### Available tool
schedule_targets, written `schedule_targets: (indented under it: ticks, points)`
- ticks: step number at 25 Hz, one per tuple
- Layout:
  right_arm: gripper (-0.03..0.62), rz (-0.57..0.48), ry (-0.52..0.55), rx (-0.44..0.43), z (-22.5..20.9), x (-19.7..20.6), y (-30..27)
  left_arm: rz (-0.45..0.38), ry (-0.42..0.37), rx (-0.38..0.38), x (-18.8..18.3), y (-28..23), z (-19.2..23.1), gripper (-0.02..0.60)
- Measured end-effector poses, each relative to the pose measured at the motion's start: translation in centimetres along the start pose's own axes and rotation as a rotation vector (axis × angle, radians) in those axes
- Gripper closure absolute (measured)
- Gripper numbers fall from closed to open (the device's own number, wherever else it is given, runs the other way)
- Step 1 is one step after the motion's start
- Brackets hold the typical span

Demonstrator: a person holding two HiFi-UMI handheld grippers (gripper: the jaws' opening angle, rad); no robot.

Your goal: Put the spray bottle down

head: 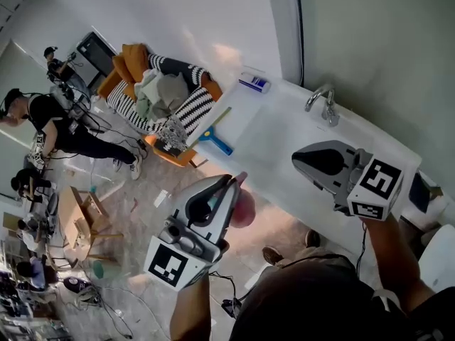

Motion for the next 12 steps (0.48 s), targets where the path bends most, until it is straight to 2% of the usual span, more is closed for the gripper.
schedule_targets:
  ticks: [8, 12]
  points:
    - [0.585, 0.010, 0.014, 0.043, 2.3, -0.9, -3.8, -0.039, 0.009, 0.030, 0.3, 3.1, 3.6, 0.558]
    - [0.585, 0.028, 0.011, 0.043, 1.9, -0.8, -5.1, -0.049, 0.023, 0.027, 0.8, 3.2, 5.0, 0.559]
Point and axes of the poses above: the fingertips, and each gripper's own axes: y backward along the fingers, z to its left, x out of its underside, the point moved 10 cm from there along y, backward along the fingers, and after that the axes turned 2 degrees about -y, right-handed, at the moved point
